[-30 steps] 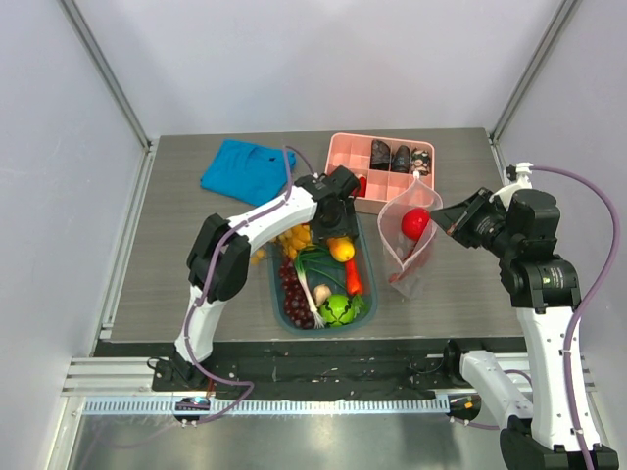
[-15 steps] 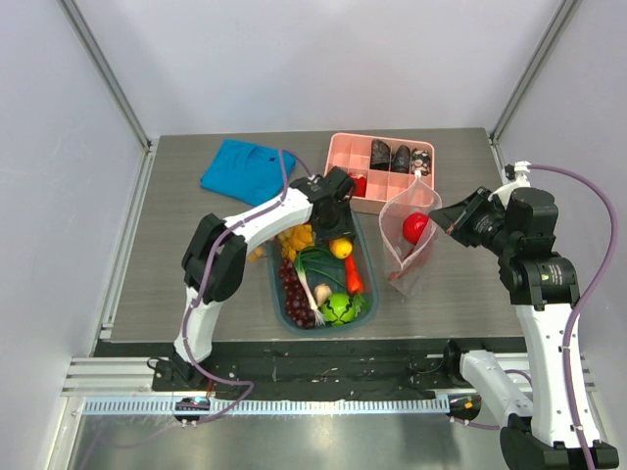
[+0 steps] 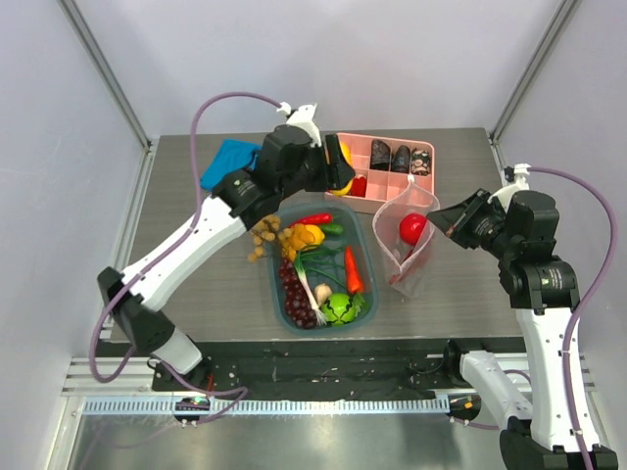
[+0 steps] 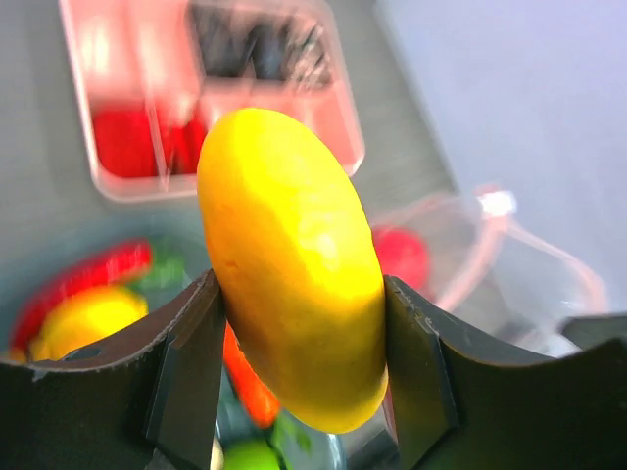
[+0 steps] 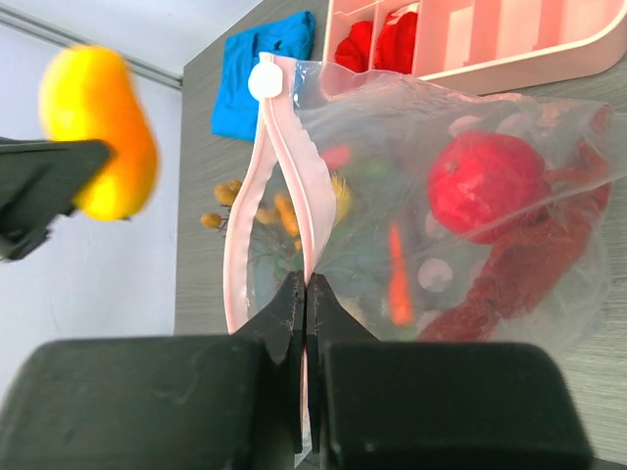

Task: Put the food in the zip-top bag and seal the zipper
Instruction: Place the fake fruit in the zipper food storage bag, then pick up the fake vegetable from the bin.

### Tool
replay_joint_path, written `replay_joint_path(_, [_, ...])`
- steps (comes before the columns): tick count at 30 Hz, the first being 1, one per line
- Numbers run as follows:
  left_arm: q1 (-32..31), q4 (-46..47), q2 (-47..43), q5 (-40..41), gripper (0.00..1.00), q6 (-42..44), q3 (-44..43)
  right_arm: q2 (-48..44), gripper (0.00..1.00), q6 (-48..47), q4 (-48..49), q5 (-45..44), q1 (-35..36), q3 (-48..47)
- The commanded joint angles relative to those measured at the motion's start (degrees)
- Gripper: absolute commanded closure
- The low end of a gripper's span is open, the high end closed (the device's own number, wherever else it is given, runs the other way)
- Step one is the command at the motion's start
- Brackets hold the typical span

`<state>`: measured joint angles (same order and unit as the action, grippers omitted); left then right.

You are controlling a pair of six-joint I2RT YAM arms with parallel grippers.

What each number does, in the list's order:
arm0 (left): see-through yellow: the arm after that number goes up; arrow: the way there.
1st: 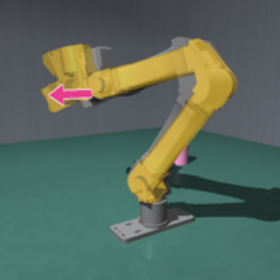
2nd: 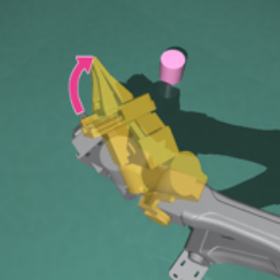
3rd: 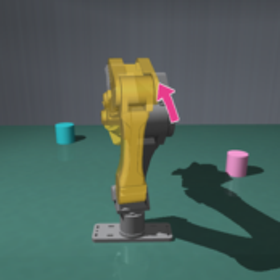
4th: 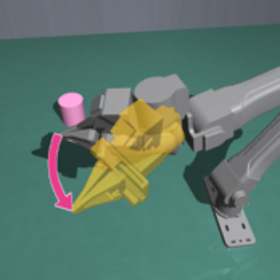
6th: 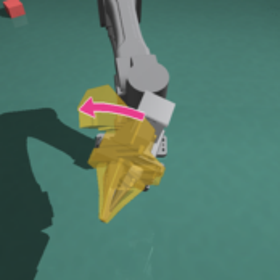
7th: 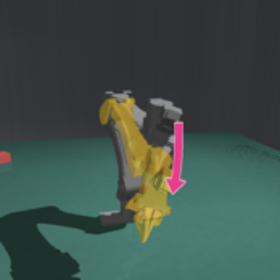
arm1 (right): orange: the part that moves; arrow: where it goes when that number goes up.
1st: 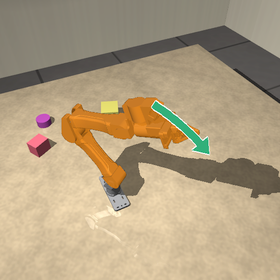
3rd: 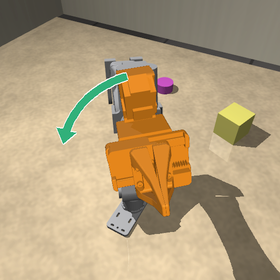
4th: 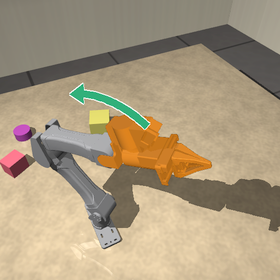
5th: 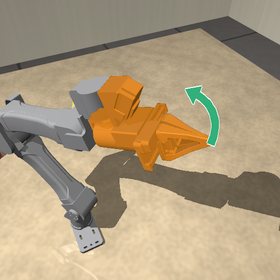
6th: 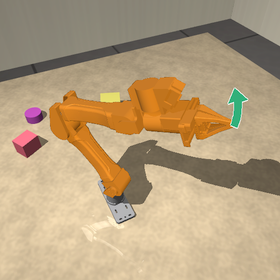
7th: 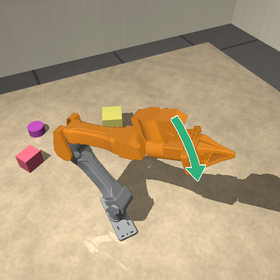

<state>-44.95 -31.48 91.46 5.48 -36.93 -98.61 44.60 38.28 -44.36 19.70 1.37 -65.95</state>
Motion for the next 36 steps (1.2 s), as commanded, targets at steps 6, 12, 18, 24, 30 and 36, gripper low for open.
replay_joint_path(6, [-12.0, 28.3, -3.6, 0.2, 0.75, 27.9, 4.9, -0.5, 0.99, 4.9, 8.7, 6.6, -0.1, -1.5])
replay_joint_path(12, [-16.1, 30.3, -1.8, -2.4, 0.75, 34.2, 7.0, 0.2, 0.99, 6.0, 9.7, 9.2, -0.2, -3.7])
replay_joint_path(18, [-16.4, 19.5, -0.6, -0.6, 0.32, 35.1, 2.1, 0.2, 0.99, 6.2, 9.7, 9.3, -0.1, -5.2])
replay_joint_path(24, [-15.5, 14.8, -5.1, -2.5, 0.0, 33.1, 2.5, 0.1, 0.99, 7.3, 10.6, 9.0, -0.2, -4.4])
replay_joint_path(30, [-7.9, 6.5, -9.0, -19.0, 0.0, 26.9, 2.0, 0.9, 0.99, 7.9, 10.8, 9.4, -0.2, -8.2])
replay_joint_path(36, [3.9, 2.0, -13.5, -40.0, 0.0, 34.8, 10.2, -0.6, 0.99, 4.7, 9.3, 8.0, -0.1, -4.0])
